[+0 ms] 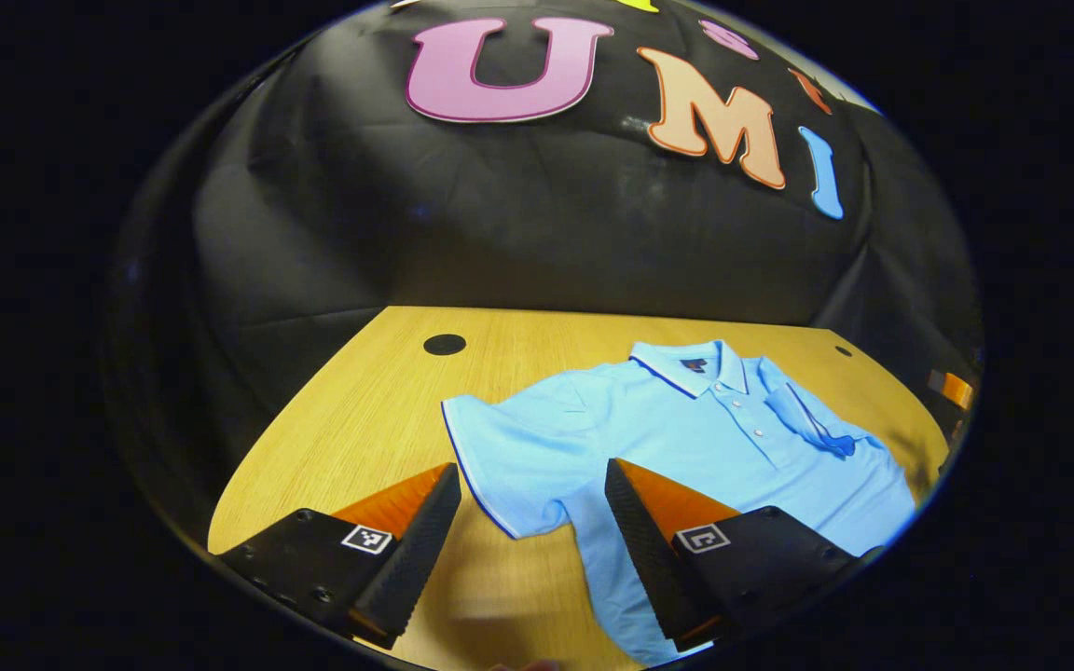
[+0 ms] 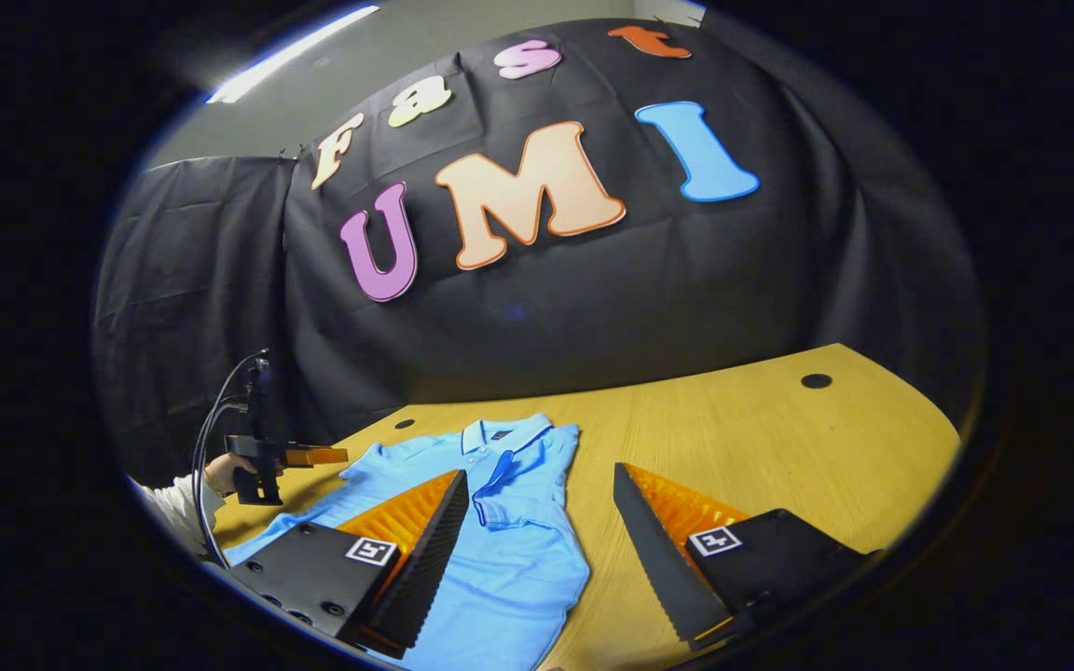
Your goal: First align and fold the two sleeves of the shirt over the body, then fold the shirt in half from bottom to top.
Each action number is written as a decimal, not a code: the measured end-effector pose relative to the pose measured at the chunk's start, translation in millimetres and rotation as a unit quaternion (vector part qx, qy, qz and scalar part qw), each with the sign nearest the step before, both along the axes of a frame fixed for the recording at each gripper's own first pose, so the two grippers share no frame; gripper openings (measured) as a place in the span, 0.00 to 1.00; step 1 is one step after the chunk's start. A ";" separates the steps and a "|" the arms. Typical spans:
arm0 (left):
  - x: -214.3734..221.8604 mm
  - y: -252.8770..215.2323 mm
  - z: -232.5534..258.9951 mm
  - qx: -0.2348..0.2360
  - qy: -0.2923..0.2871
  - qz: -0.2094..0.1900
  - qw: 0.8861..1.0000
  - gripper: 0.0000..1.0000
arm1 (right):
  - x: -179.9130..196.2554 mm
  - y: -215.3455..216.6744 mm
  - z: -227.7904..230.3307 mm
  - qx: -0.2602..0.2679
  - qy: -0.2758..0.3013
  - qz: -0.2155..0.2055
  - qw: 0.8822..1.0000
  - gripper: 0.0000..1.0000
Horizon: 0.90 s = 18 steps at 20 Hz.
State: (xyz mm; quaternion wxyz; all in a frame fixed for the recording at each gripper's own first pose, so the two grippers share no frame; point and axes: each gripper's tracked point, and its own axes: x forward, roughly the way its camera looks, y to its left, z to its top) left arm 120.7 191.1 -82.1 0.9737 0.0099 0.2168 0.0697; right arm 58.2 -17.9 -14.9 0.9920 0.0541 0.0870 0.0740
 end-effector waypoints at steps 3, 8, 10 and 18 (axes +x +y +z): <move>16.7 17.1 -10.5 0.010 0.027 0.012 1.000 0.94 | -17.8 -9.2 5.4 0.010 -0.014 -0.024 1.000 0.97; 28.7 24.0 -28.5 0.004 0.059 0.016 0.998 0.94 | -34.4 -33.0 10.4 0.029 -0.027 -0.063 0.997 0.97; 31.2 29.3 -32.5 0.012 0.063 0.021 0.998 0.94 | -40.1 -37.0 5.8 0.037 -0.023 -0.070 0.997 0.97; 32.2 25.8 -41.7 0.009 0.076 0.021 0.997 0.90 | -43.1 -35.8 -0.3 0.043 -0.008 -0.066 0.997 0.97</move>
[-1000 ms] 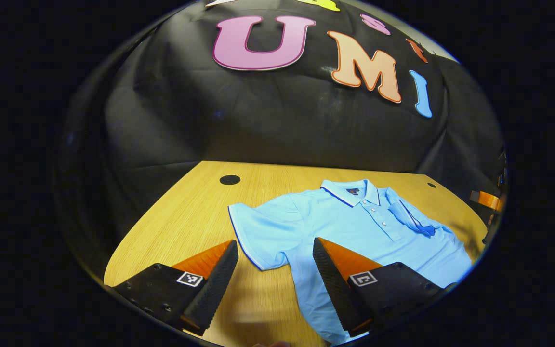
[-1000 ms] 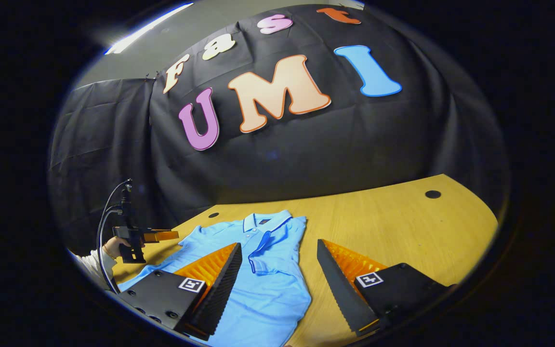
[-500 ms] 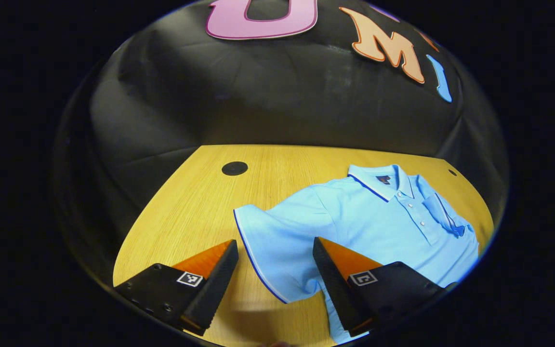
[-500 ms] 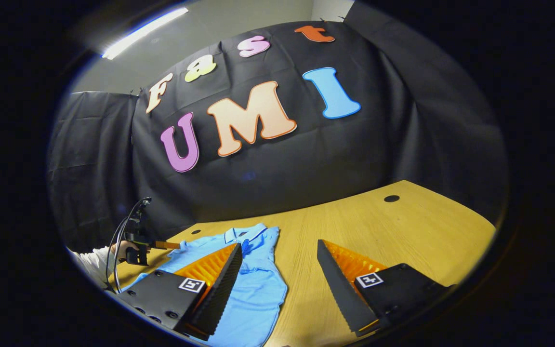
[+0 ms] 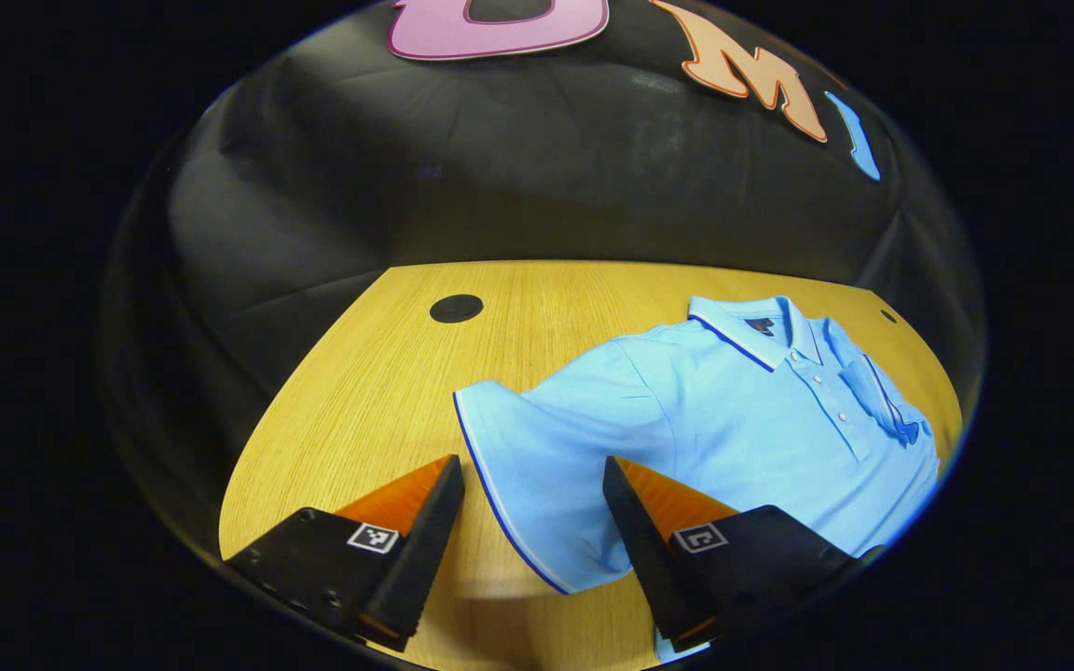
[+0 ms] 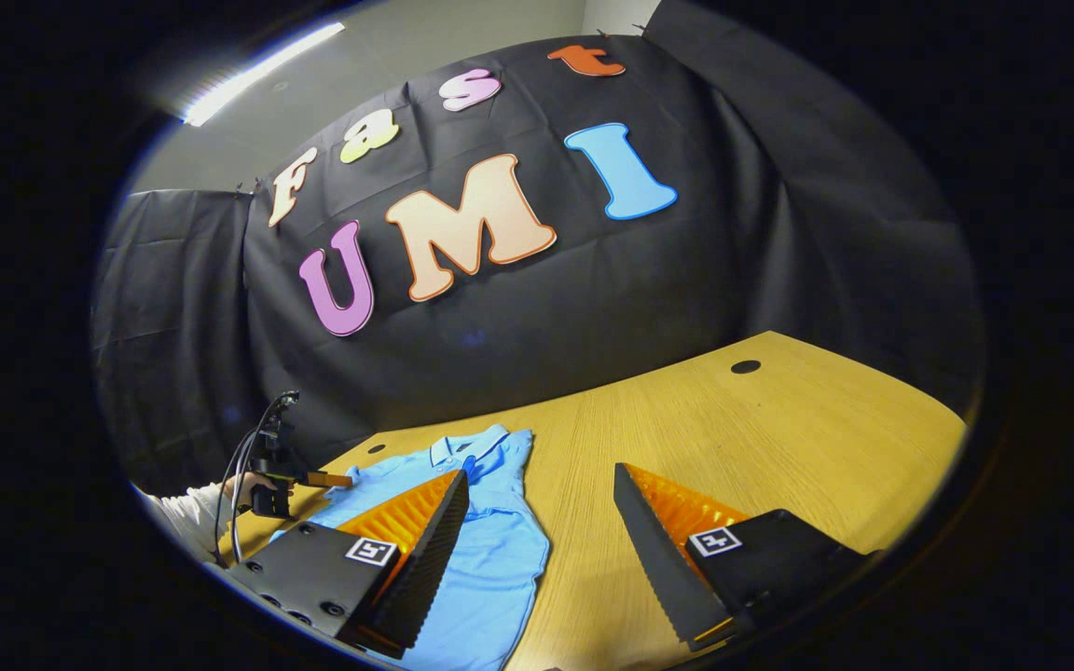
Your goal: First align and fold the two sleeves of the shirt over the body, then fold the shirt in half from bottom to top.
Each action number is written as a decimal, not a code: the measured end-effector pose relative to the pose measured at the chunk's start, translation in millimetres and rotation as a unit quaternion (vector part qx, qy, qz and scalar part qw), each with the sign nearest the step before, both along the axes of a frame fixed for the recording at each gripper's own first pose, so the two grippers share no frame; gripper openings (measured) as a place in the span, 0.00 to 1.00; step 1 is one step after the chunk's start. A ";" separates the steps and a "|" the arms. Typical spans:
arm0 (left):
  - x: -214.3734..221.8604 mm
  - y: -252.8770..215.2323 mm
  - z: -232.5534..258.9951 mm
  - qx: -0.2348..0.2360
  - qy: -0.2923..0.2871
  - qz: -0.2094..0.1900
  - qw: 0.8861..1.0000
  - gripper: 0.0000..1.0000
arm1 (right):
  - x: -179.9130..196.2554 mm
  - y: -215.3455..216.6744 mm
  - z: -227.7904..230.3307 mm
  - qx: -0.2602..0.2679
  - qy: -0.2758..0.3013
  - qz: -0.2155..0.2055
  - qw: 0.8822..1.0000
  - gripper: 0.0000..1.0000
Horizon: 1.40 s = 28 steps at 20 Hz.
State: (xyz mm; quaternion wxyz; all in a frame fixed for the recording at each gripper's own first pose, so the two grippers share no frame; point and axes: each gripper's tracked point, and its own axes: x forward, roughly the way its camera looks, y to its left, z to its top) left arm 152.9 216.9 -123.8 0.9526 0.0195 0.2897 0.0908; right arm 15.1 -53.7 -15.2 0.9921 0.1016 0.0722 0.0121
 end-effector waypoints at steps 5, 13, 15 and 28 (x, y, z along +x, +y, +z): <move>5.8 -13.6 -2.8 -0.013 0.001 -0.010 1.000 0.58 | -4.4 3.2 -3.0 -0.004 0.002 0.003 1.000 0.97; 14.3 -39.1 2.3 -0.042 -0.007 -0.016 0.999 0.00 | -16.2 6.6 -7.6 -0.010 -0.003 -0.004 1.000 0.97; 21.6 -59.1 18.0 -0.059 -0.026 -0.034 0.997 0.00 | -15.9 8.2 -12.1 -0.009 0.003 -0.002 1.000 0.97; 63.8 -237.7 52.7 -0.104 -0.039 -0.193 0.975 0.00 | -14.2 19.1 -25.3 -0.002 0.017 0.012 1.000 0.97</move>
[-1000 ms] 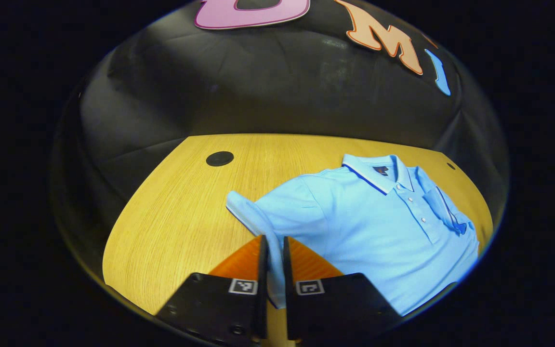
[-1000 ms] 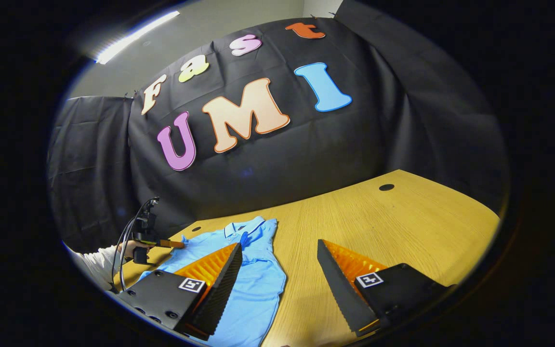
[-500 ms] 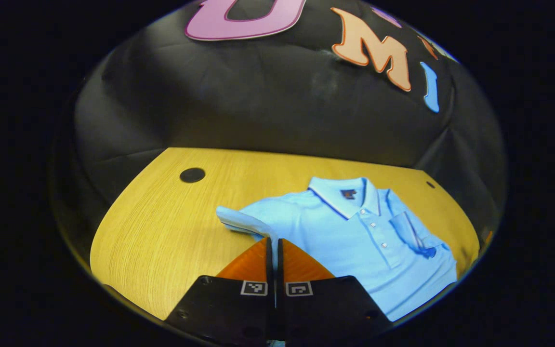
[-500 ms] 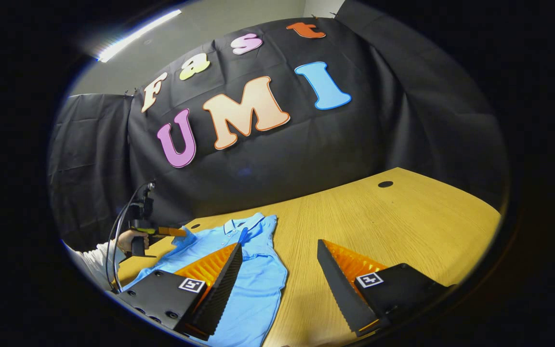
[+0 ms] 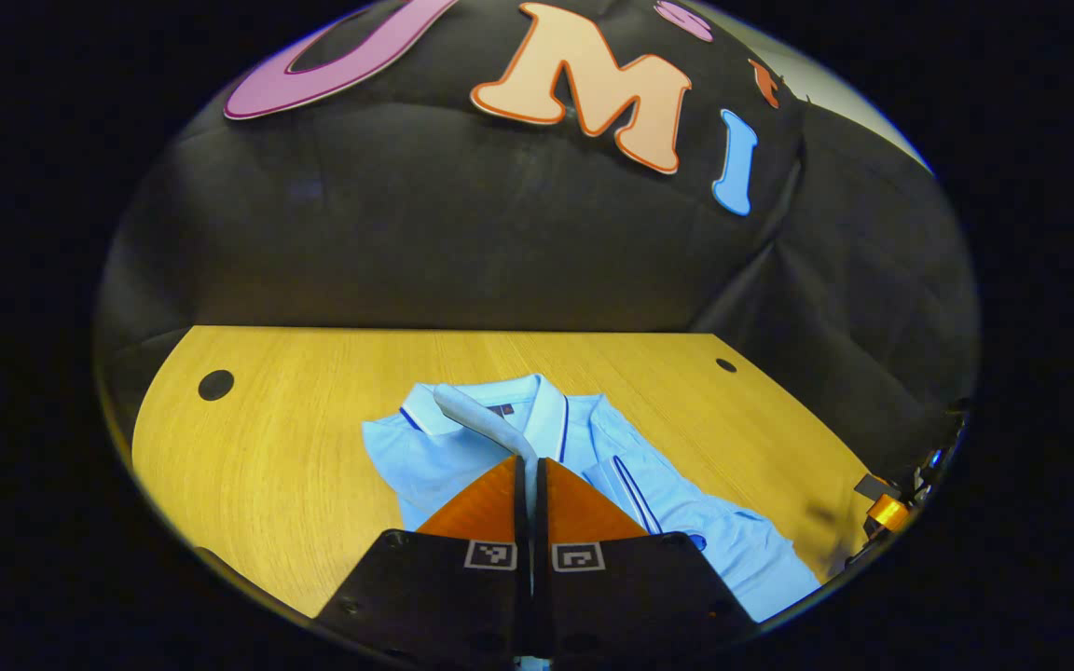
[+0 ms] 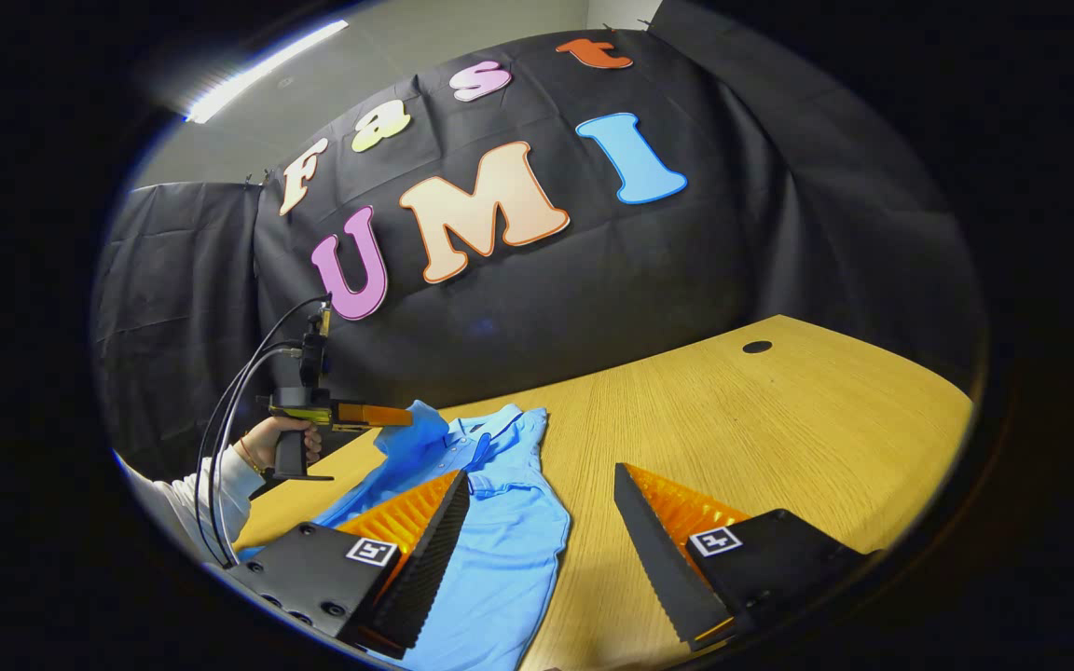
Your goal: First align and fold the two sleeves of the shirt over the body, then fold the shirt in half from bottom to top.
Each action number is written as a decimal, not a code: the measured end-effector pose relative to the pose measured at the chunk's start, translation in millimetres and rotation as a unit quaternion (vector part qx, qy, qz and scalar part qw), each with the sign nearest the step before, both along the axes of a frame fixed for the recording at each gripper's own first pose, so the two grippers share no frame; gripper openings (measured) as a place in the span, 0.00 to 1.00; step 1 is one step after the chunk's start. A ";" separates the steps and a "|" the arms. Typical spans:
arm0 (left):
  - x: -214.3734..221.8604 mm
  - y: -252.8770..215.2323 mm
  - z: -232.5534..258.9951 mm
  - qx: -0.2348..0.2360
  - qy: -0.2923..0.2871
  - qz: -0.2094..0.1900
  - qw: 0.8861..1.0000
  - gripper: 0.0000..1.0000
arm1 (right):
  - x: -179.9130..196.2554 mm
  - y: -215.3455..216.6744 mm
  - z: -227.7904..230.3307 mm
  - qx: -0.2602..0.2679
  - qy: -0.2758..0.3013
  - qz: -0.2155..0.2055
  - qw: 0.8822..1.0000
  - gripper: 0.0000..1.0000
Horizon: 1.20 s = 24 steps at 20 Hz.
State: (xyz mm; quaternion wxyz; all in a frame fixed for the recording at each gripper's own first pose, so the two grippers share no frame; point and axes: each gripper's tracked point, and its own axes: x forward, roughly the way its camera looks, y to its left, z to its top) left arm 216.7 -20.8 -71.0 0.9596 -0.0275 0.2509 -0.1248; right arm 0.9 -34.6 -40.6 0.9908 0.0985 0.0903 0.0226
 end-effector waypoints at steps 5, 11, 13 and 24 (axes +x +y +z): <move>-7.4 -14.6 -25.2 0.022 0.016 -0.011 1.000 0.03 | -1.7 5.0 -13.7 0.000 0.017 0.005 1.000 0.97; -54.6 -32.0 -6.9 0.019 -0.035 -0.054 0.998 0.86 | -15.7 21.1 -19.4 0.009 0.027 0.027 0.999 0.98; -81.6 -24.7 3.2 0.031 -0.059 -0.046 0.997 0.87 | -26.5 25.8 -20.0 0.007 0.027 0.034 0.999 0.97; -256.2 -7.6 7.7 0.032 -0.118 -0.020 0.992 0.87 | -85.9 40.9 -21.7 -0.019 -0.015 0.045 0.999 0.98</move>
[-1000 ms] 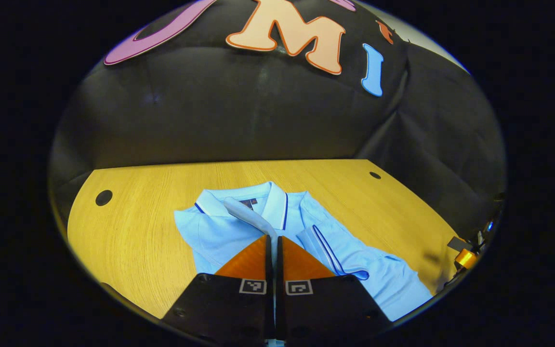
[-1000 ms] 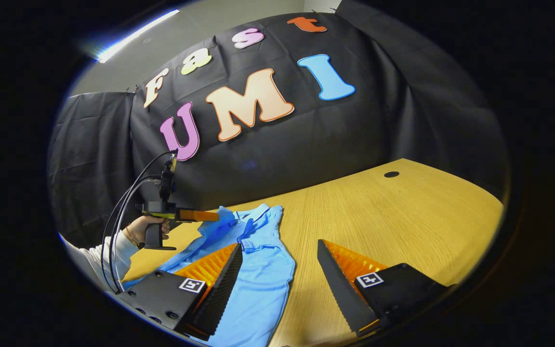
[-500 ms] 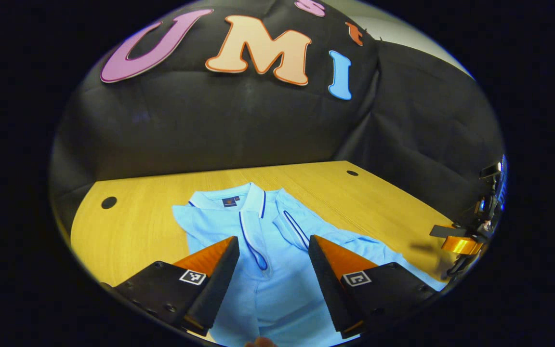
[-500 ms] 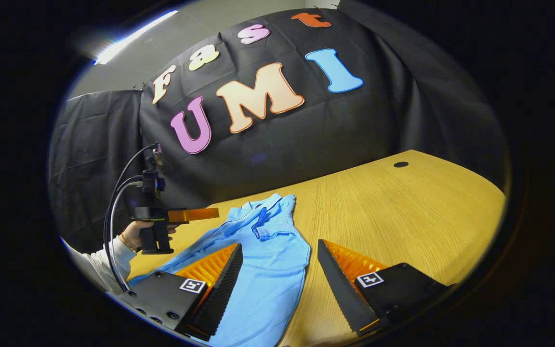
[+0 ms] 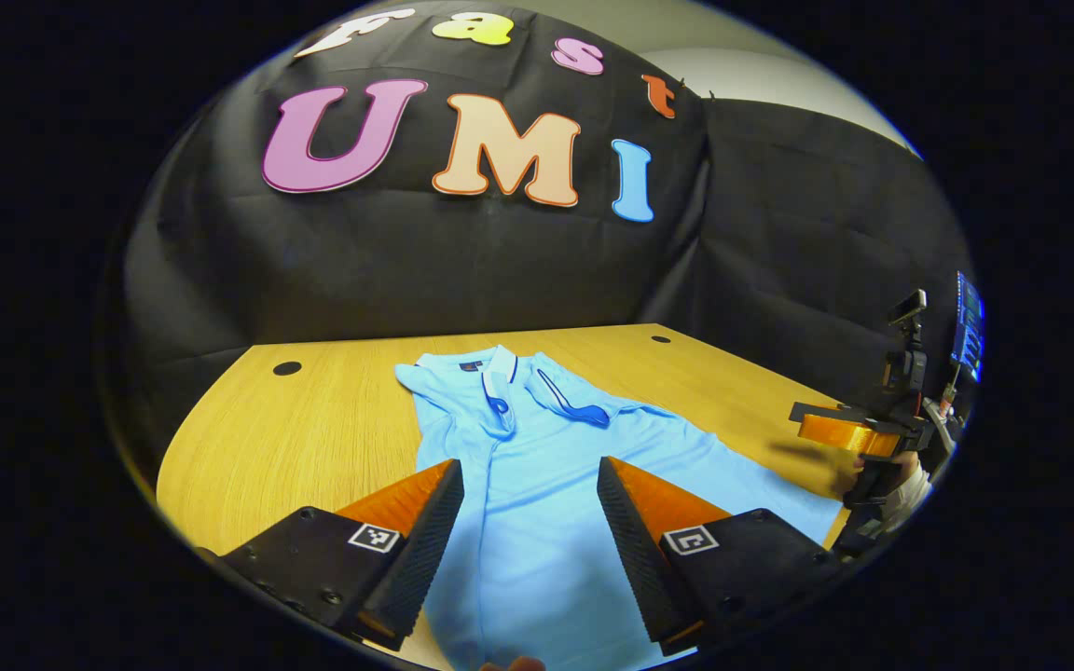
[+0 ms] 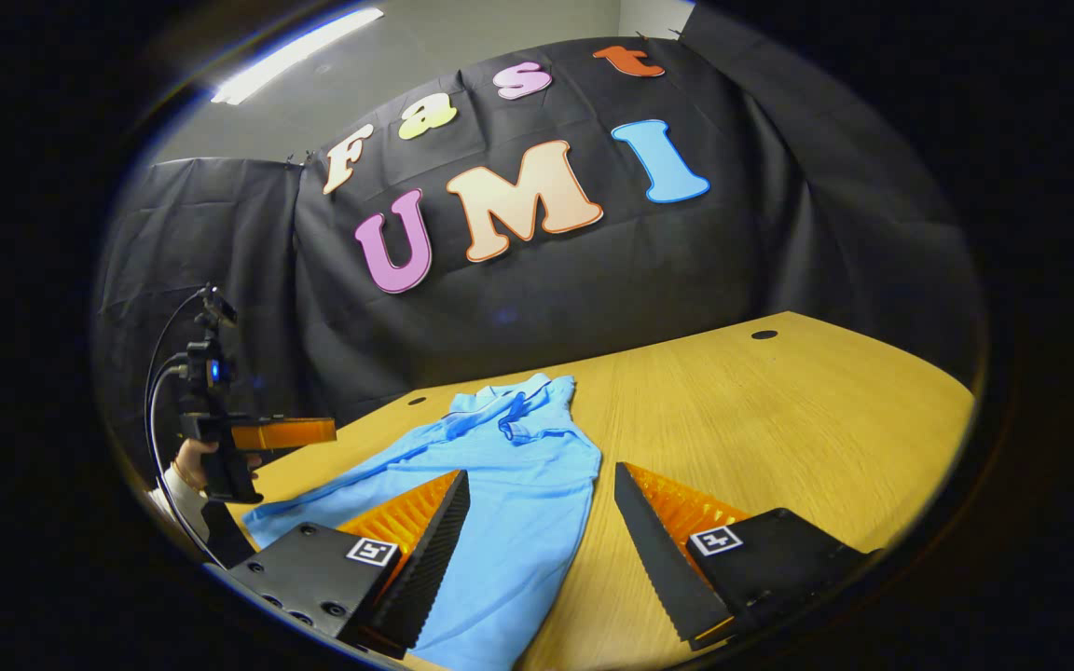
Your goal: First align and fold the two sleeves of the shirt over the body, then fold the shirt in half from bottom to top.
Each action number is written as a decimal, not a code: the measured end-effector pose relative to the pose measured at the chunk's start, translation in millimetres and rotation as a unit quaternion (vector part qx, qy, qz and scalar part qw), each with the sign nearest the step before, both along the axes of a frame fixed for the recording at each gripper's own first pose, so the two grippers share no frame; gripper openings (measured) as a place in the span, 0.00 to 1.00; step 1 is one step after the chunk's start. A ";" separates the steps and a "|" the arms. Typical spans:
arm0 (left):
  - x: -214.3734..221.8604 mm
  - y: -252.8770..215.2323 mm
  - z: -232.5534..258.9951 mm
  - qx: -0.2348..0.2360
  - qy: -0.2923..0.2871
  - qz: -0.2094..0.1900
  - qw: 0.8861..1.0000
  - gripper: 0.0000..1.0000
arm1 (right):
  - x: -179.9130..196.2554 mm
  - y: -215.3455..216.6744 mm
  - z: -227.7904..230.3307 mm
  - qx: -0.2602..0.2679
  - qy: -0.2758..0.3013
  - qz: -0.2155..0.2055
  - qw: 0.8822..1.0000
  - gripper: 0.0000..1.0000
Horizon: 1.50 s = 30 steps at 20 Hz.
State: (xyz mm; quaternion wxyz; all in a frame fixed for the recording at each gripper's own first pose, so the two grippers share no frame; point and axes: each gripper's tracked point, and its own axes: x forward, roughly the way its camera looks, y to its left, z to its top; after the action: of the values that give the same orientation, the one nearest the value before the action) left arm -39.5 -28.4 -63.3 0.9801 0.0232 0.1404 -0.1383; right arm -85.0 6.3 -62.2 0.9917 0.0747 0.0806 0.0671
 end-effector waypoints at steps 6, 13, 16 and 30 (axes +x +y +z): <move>-63.8 13.8 -40.8 0.018 0.049 0.014 0.999 0.87 | -12.5 4.1 -17.7 -0.005 0.047 0.010 0.999 0.97; -115.3 24.9 -75.8 0.026 0.131 0.023 0.991 0.87 | -42.2 15.7 -62.6 -0.014 0.167 0.062 0.984 0.97; -131.6 28.1 -77.0 0.035 0.139 0.034 0.989 0.87 | -66.2 17.5 -77.0 -0.029 0.203 0.080 0.975 0.97; -163.9 28.1 -87.3 0.070 0.144 0.057 0.985 0.87 | -97.8 35.1 -85.4 -0.133 0.180 0.119 0.967 0.98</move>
State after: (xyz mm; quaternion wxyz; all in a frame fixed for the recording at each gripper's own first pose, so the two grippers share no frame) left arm -203.4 -0.3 -150.7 0.9520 0.0631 0.2903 -0.0737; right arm -182.8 41.4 -147.7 0.9466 -0.0574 0.2747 0.1585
